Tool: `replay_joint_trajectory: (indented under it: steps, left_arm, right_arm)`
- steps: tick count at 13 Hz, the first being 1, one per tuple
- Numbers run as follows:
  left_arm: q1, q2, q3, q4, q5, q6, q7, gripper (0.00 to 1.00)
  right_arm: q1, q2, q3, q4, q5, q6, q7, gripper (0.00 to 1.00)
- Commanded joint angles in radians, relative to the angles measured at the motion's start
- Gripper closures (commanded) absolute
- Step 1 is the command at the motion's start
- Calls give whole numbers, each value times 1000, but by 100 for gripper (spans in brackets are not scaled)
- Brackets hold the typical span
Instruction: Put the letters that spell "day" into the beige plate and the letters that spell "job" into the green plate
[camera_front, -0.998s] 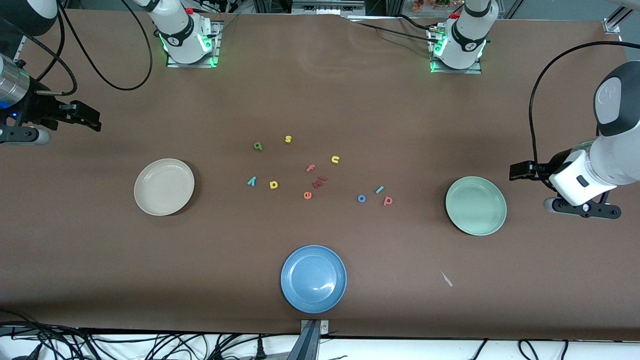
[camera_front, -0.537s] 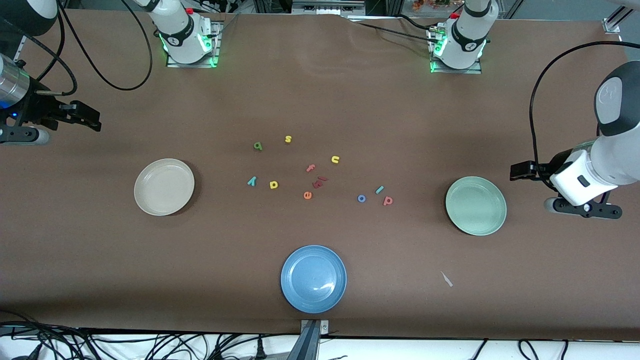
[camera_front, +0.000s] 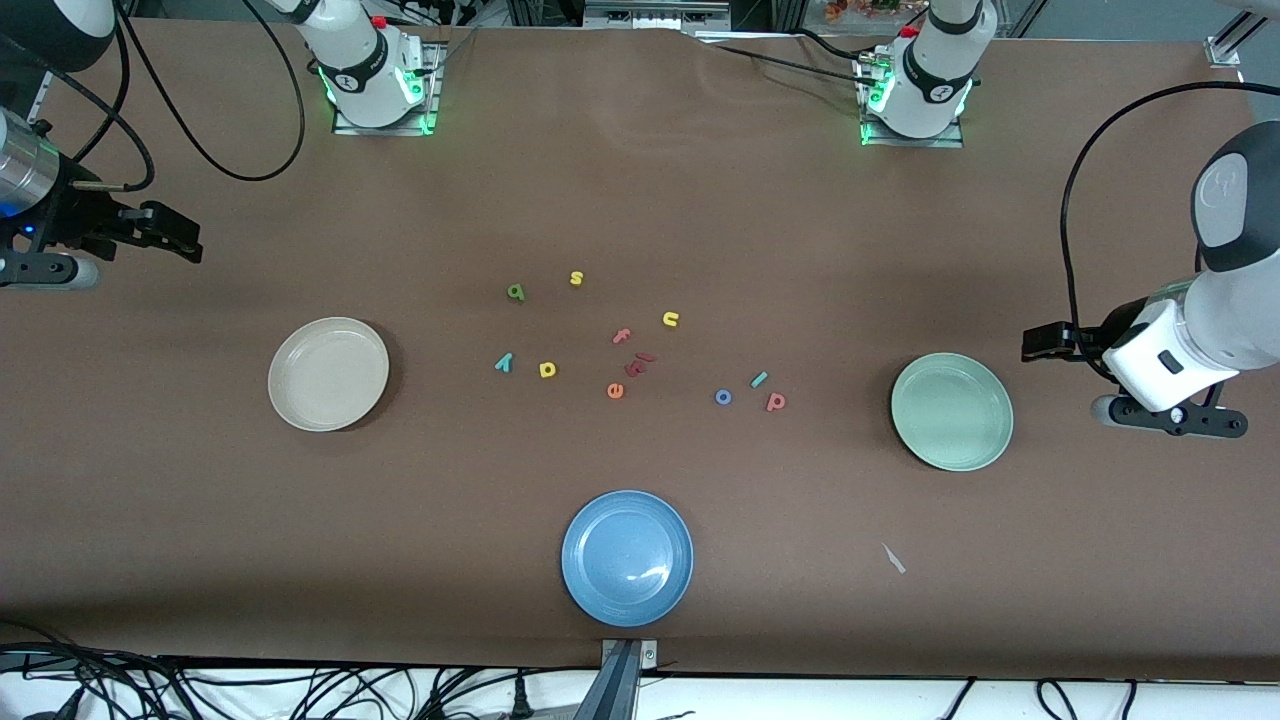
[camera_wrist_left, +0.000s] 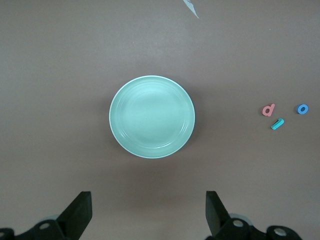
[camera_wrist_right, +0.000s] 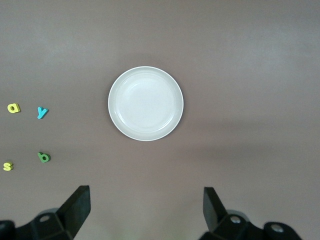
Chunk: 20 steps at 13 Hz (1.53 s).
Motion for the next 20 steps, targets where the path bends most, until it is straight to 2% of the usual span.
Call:
replay_joint_trajectory:
  steps: [1, 9, 20]
  left_arm:
    - [0, -9, -1, 4, 20, -2, 13, 0]
    - [9, -15, -1, 6, 8, -2, 13, 0]
    - [-8, -7, -4, 6, 3, 4, 13, 0]
  right_arm:
    - [1, 11, 1, 27, 5, -12, -5, 0]
    - [10, 11, 7, 26, 4, -30, -20, 0]
    - [118, 16, 15, 12, 7, -84, -12, 0]
